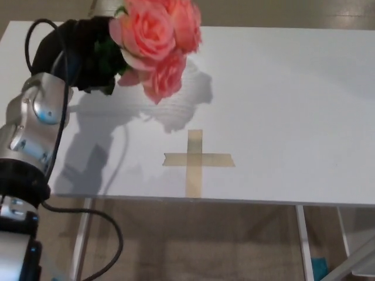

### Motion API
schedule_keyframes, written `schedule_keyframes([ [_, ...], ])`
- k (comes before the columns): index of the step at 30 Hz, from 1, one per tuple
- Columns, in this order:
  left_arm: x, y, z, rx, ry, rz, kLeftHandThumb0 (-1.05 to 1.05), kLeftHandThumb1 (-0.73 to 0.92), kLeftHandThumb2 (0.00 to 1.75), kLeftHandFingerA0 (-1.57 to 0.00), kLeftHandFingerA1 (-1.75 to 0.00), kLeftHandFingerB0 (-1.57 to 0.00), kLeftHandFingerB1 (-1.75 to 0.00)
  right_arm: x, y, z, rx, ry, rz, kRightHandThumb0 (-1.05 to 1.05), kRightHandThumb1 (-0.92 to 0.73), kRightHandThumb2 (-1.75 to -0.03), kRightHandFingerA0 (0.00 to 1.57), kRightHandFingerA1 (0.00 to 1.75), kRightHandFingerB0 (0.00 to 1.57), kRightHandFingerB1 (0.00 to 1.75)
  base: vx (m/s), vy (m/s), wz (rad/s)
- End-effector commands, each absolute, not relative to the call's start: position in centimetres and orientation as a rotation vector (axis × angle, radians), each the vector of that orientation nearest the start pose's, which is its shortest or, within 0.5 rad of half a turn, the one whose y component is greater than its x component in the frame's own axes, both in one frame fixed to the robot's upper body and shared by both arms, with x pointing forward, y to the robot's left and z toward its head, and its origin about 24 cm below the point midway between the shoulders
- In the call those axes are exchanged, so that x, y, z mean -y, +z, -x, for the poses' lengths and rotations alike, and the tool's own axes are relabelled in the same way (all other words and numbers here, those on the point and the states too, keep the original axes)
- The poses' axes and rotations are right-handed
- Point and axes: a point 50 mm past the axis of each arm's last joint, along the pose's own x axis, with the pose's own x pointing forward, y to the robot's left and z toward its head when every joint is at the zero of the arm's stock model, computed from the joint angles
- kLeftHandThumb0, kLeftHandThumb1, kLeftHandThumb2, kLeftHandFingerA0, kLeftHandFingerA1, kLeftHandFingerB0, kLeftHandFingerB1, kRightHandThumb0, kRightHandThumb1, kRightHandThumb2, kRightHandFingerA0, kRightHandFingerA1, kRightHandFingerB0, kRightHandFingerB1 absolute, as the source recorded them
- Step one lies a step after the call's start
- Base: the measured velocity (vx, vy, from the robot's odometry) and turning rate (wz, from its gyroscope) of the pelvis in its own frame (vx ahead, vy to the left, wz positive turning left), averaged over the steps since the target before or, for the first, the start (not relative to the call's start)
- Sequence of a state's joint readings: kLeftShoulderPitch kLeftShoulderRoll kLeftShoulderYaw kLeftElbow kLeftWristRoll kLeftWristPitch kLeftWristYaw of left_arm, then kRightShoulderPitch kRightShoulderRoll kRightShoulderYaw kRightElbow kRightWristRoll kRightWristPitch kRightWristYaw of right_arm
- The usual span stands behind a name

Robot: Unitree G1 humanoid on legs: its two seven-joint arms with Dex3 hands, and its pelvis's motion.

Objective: Use the left hand to pick up the rose and passes it to a human.

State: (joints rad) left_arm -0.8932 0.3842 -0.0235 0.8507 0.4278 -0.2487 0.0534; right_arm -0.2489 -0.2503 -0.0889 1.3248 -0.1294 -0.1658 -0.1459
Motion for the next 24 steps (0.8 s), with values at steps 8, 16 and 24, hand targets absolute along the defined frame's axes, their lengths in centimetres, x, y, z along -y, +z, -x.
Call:
schedule_keyframes([
  [8,-19.3,17.9,-40.7,0.161,-0.042,0.157,-0.17,0.78,0.77,-1.02,-1.42,-0.8,-1.09,25.2,-12.6,-17.9,-0.904,-0.228,0.341,-0.27,-0.63,-0.59,0.69,0.43,0.56,0.4,0.0,0.0,0.0],
  [16,-19.2,17.6,-40.7,0.135,-0.062,0.204,-0.13,0.78,0.76,-1.04,-1.44,-0.85,-1.06,25.3,-12.5,-18.1,-0.903,-0.226,0.34,-0.26,-0.65,-0.59,0.69,0.43,0.57,0.4,0.0,0.0,0.0],
  [24,-19.6,17.4,-40.7,0.119,-0.064,0.198,-0.13,0.8,0.74,-1.03,-1.45,-0.86,-1.04,25.3,-12.5,-18.2,-0.905,-0.227,0.349,-0.27,-0.65,-0.59,0.69,0.43,0.57,0.4,0.0,0.0,0.0],
])
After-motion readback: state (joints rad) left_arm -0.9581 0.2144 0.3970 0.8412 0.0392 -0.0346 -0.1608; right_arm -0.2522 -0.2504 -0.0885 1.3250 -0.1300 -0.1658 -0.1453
